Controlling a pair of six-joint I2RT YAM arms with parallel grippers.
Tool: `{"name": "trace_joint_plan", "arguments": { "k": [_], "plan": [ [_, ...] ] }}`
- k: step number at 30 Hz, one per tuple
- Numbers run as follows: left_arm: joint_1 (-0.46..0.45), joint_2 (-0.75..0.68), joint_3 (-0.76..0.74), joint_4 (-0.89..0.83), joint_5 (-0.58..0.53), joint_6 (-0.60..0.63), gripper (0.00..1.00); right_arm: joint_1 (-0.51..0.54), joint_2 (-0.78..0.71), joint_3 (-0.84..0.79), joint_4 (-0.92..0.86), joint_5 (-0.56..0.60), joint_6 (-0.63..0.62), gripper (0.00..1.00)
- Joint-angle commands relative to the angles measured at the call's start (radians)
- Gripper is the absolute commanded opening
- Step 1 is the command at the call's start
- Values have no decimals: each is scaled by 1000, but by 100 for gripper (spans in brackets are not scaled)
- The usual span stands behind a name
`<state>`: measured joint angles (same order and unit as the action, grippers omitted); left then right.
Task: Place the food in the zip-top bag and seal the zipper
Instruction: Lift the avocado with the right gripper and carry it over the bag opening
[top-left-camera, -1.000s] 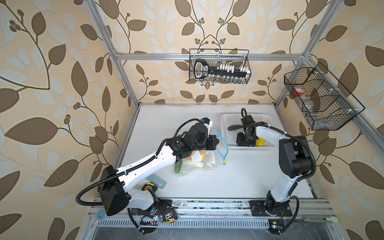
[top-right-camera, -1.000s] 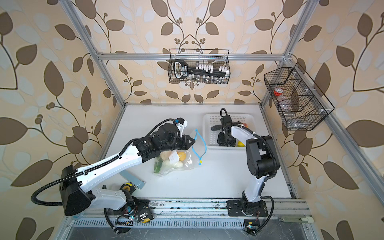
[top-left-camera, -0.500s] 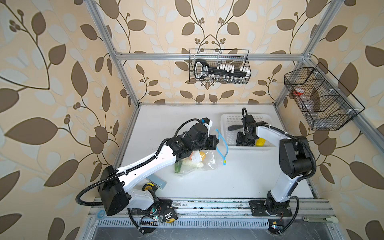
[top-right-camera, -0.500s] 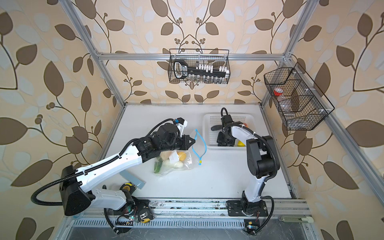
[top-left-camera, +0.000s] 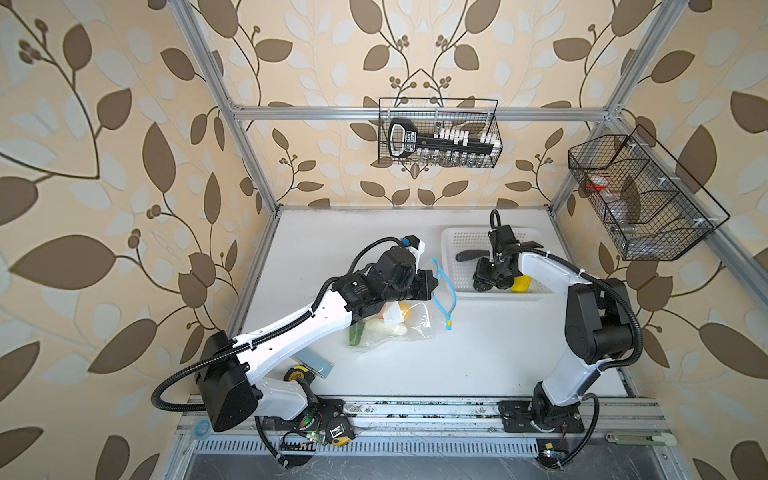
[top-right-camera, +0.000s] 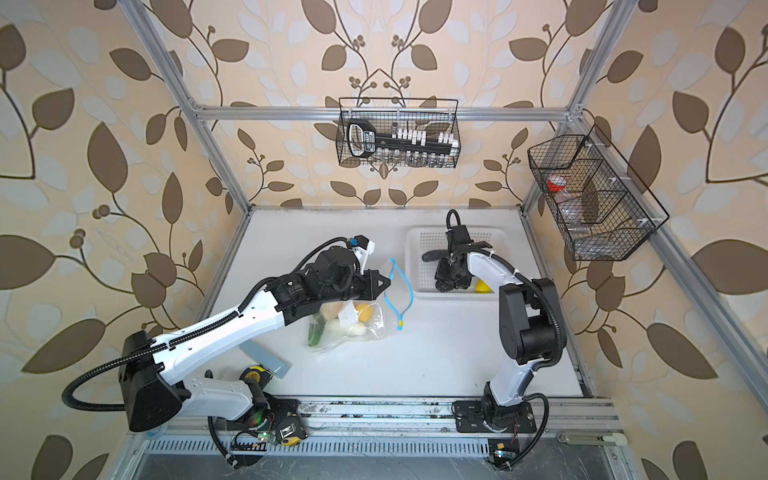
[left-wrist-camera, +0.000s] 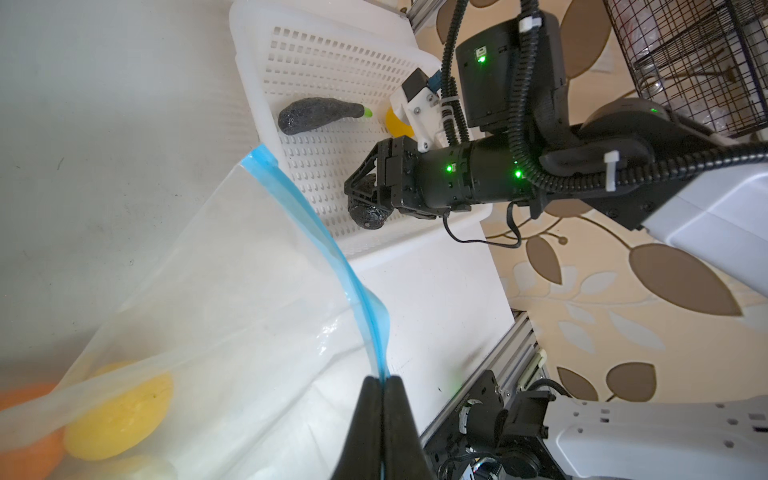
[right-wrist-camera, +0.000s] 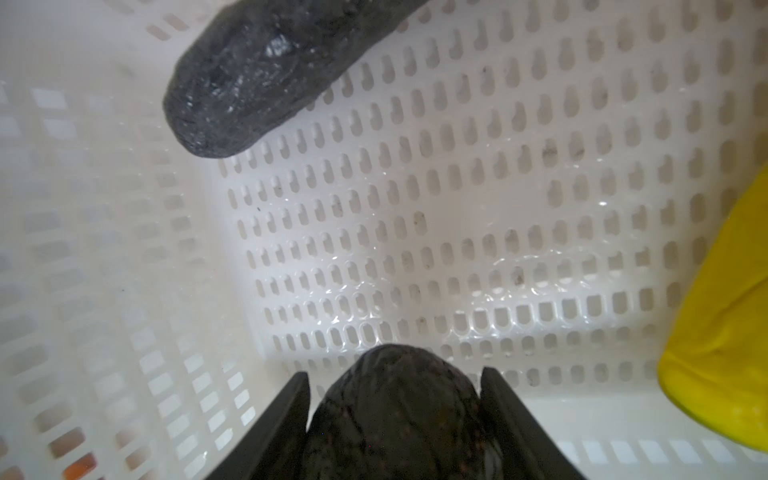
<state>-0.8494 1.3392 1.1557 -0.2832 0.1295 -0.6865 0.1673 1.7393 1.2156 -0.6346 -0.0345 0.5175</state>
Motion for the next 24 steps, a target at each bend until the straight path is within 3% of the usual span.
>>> {"name": "trace_joint_plan", "arguments": {
  "k": [1, 11, 24],
  "plan": [
    [10, -23, 5, 5, -13, 2, 0, -6, -66, 9, 2, -16, 13, 48],
    [10, -4, 32, -13, -14, -4, 0, 8, -264, -66, 50, -52, 21, 47],
    [10, 5, 66, -63, -49, -14, 0, 232, -617, -255, 235, 26, -5, 46]
  ]
}}
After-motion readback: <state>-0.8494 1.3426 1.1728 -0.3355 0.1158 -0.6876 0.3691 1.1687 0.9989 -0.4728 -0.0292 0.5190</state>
